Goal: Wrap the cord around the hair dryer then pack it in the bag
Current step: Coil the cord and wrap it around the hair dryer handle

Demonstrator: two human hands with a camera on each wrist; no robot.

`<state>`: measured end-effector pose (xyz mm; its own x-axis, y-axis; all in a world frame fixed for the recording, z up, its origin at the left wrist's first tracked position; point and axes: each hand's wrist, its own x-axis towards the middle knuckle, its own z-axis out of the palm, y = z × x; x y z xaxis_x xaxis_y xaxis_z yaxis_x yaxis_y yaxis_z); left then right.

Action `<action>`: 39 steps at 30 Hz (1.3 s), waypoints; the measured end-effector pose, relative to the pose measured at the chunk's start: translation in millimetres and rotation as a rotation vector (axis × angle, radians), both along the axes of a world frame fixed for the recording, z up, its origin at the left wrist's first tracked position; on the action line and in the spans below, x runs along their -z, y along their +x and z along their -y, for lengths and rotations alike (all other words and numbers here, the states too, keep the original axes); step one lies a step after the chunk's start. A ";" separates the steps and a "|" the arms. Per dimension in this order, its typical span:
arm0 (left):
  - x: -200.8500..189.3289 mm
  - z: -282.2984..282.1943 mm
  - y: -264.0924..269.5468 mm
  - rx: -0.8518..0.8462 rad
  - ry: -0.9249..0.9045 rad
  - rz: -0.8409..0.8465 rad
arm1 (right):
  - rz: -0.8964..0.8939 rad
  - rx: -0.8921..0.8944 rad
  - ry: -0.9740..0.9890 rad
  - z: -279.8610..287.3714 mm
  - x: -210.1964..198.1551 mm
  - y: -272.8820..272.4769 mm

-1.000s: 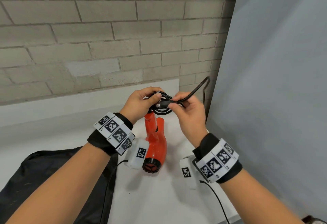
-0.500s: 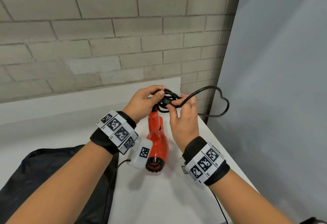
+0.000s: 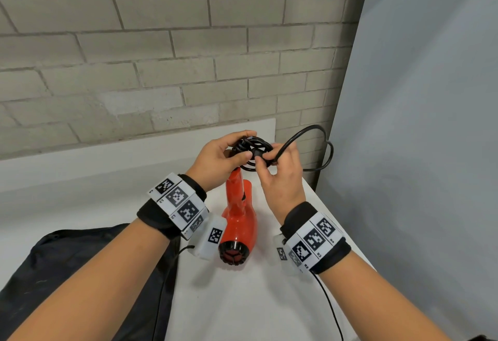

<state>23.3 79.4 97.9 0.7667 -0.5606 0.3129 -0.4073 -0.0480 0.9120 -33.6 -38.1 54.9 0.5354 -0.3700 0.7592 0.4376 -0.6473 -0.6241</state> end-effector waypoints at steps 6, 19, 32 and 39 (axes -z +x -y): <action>5.9 2.3 2.0 -0.072 -0.014 0.059 | 0.097 0.065 -0.191 0.5 3.0 4.3; 10.7 11.4 -1.9 -0.102 0.015 0.173 | 0.071 0.146 -0.162 -2.9 -3.6 13.0; 12.1 17.0 -2.6 -0.021 -0.044 0.117 | -0.063 0.021 0.089 1.6 -4.2 16.2; 11.7 18.6 1.2 0.021 -0.114 0.031 | 0.008 0.067 0.224 5.6 3.3 17.9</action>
